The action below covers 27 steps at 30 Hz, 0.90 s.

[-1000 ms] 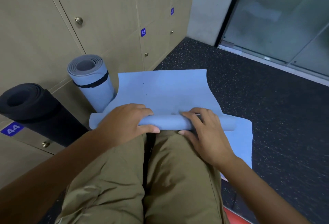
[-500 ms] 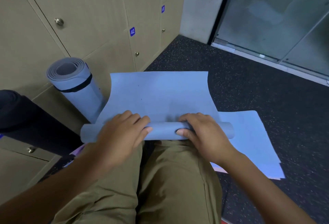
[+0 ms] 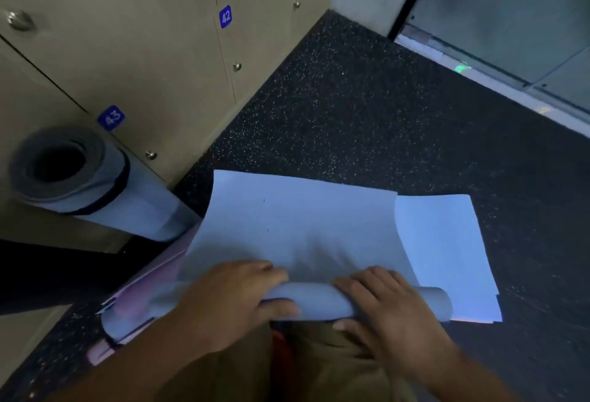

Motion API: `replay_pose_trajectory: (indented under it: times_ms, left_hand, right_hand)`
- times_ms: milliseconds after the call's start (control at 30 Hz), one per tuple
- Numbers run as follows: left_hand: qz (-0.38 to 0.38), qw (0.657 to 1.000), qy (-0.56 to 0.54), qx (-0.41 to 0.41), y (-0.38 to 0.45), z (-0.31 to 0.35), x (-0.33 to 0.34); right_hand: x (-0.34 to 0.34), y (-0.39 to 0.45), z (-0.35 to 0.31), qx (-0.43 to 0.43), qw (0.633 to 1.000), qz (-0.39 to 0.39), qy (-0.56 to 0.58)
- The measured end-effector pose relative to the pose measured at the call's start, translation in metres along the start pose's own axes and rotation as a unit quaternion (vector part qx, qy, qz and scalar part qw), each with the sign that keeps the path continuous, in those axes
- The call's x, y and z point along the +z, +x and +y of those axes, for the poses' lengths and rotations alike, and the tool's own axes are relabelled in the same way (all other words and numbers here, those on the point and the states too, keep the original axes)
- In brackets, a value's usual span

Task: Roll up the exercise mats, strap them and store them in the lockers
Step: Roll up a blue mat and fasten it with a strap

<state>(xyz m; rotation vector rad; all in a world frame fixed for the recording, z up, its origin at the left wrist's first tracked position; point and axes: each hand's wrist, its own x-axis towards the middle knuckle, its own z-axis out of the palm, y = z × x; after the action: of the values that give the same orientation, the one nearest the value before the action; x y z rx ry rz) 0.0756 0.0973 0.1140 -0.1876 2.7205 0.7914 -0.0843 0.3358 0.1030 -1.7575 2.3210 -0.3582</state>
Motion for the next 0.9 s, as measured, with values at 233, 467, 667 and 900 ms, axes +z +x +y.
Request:
replay_pose_trajectory:
  times_ms: [233,467,667,900]
  left_hand:
    - [0.183,0.971,0.121,0.093,0.012,0.028,0.04]
    - [0.228,0.928,0.273,0.113,-0.007,0.067,0.069]
    - [0.27,0.904,0.317,0.099,-0.021,0.085,0.031]
    - [0.259,0.919,0.295,0.025,-0.081,0.109,0.002]
  right_hand:
    - [-0.026,-0.029,0.018,0.067,0.991,-0.086,0.076]
    - [-0.022,-0.074,0.008,0.067,0.997,0.013,-0.028]
    - [-0.025,-0.084,0.009,0.075,0.977,0.103,-0.173]
    - [-0.063,-0.096,-0.034,0.021,0.955,0.151,-0.254]
